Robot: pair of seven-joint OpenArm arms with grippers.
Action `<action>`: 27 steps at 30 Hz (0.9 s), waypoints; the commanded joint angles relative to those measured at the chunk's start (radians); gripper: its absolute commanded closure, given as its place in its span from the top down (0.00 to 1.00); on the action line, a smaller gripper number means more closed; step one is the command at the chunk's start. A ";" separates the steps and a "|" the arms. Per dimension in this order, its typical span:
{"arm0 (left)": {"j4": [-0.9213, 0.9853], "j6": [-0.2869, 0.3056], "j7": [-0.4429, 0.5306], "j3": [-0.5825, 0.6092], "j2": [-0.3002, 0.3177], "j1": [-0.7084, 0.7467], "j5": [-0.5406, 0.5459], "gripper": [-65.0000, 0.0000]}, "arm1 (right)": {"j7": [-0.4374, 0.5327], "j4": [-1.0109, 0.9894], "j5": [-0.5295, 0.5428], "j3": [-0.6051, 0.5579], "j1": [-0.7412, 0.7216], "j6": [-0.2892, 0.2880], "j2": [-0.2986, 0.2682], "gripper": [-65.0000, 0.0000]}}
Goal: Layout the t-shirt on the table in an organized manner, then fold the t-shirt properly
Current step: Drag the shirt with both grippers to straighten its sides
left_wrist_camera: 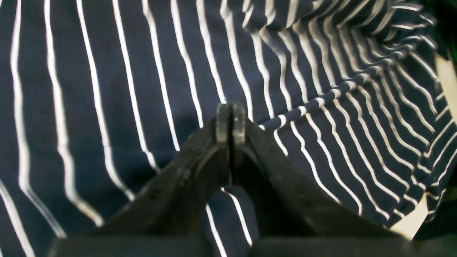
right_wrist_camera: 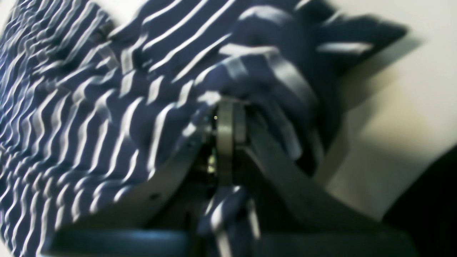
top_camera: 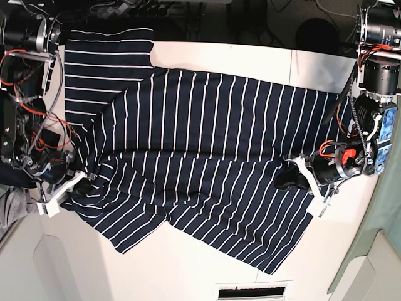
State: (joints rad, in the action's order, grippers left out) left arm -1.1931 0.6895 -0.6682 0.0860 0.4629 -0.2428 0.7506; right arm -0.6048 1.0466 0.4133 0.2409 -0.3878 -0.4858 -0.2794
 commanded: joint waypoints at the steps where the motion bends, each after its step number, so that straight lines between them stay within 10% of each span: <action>1: -0.048 0.009 0.014 -0.007 0.044 0.007 0.017 0.00 | 0.000 0.088 0.035 0.026 0.027 -0.011 -0.018 0.00; 14: -0.105 0.009 0.055 -0.071 0.138 0.203 0.013 0.00 | -0.047 0.549 0.186 0.193 0.555 -0.016 -0.010 0.00; 27: -0.099 -0.155 0.148 -0.151 0.075 0.377 -0.178 0.11 | 0.029 0.330 0.136 0.199 0.547 -0.042 -0.006 0.00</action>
State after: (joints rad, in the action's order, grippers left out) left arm -1.2804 0.5346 -0.5259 -0.0589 0.5224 0.1406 0.5697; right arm -0.6014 1.3602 0.5350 0.4351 0.1722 -0.5224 -0.2691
